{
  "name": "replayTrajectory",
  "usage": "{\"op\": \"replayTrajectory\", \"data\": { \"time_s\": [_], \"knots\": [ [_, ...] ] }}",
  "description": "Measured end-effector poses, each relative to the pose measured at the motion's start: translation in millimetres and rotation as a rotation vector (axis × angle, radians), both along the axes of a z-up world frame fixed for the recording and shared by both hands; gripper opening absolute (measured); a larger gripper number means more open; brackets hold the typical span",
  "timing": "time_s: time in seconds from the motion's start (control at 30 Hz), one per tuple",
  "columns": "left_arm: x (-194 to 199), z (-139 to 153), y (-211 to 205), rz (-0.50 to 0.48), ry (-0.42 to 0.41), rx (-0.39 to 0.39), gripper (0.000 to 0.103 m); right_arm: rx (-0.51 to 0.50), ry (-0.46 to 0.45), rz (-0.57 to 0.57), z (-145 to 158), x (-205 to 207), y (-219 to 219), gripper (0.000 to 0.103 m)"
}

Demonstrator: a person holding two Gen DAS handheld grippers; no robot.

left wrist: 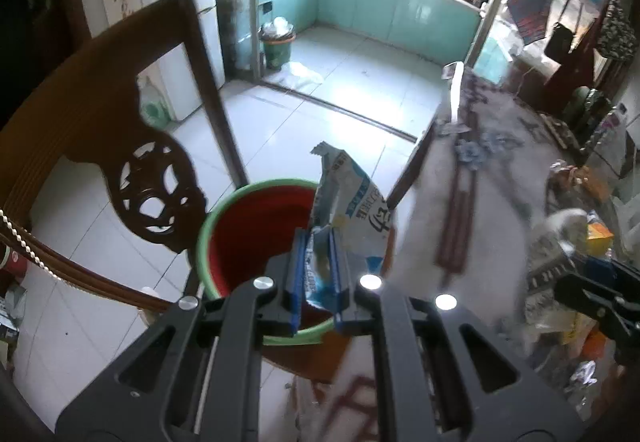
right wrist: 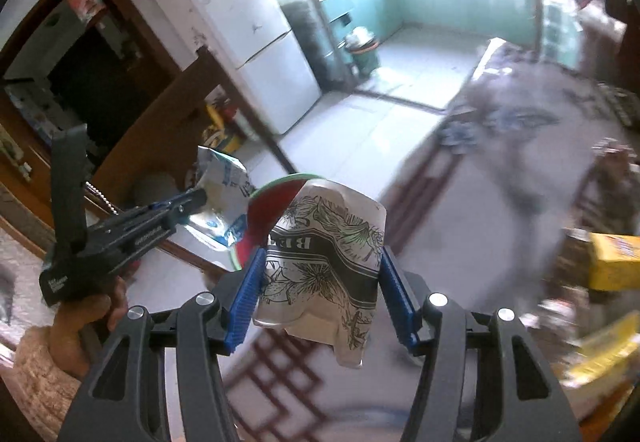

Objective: Collect trash
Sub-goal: 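Carry both items to the red bucket and open both tools to drop them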

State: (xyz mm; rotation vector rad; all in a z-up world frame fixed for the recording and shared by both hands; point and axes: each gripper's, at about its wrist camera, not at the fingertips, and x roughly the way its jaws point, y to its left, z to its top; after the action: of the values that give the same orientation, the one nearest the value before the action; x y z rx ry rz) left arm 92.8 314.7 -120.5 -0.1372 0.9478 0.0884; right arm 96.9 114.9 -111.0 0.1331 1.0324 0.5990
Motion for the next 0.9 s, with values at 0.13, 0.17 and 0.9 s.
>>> {"op": "replayTrajectory", "data": {
  "time_s": [0.13, 0.17, 0.9],
  "knots": [
    [6.1, -4.5, 28.4, -0.001, 0.01, -0.004, 0.011, -0.02, 0.018, 0.037, -12.5, 19.4, 44.8, 0.056],
    [7.5, -4.1, 33.9, -0.001, 0.009, -0.003, 0.011, -0.024, 0.022, 0.043, -14.4, 23.0, 50.6, 0.056],
    [28.9, 9.2, 2.3, -0.17, -0.064, -0.059, 0.075, -0.092, -0.068, -0.223, 14.6, -17.9, -27.6, 0.079]
  ]
}}
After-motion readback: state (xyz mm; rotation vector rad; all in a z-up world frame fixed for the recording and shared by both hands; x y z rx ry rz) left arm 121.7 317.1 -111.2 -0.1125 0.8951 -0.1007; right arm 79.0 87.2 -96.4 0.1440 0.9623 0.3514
